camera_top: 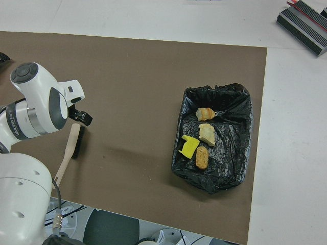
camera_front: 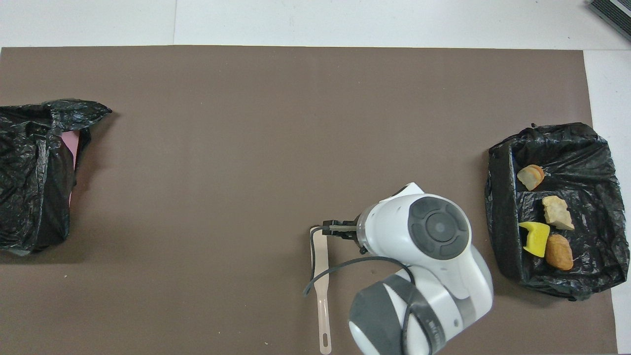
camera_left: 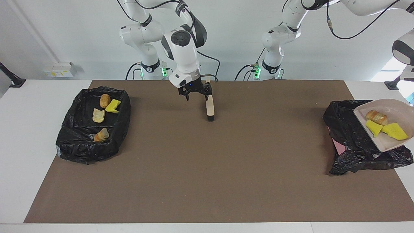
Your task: Sweep and dump trash in bin
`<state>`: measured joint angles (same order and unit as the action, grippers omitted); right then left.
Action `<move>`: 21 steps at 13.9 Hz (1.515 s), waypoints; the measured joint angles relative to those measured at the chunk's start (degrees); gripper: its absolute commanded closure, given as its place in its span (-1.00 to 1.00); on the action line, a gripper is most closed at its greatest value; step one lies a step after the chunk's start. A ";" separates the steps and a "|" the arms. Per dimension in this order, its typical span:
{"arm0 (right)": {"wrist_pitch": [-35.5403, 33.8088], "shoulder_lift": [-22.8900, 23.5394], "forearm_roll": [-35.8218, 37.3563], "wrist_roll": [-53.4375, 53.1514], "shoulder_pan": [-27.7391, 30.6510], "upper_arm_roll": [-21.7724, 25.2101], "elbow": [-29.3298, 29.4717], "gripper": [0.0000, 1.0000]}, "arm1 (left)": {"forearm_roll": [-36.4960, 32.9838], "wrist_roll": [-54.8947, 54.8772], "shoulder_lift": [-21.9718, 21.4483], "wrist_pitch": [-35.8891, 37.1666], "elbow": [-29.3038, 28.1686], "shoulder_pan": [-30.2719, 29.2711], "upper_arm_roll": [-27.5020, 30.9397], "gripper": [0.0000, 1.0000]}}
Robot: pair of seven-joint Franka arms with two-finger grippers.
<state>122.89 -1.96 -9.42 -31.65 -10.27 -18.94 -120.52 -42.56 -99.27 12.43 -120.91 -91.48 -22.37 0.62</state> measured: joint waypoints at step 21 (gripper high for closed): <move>-38.24 -6.88 9.05 19.63 7.11 20.34 27.35 -1.00 | -23.98 23.22 -10.50 6.40 -11.44 8.26 0.52 1.00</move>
<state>84.65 -8.83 -0.37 -12.02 -3.16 1.40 -93.18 -66.54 -76.04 1.93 -114.51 -102.92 -14.11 1.14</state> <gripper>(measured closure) 0.000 0.678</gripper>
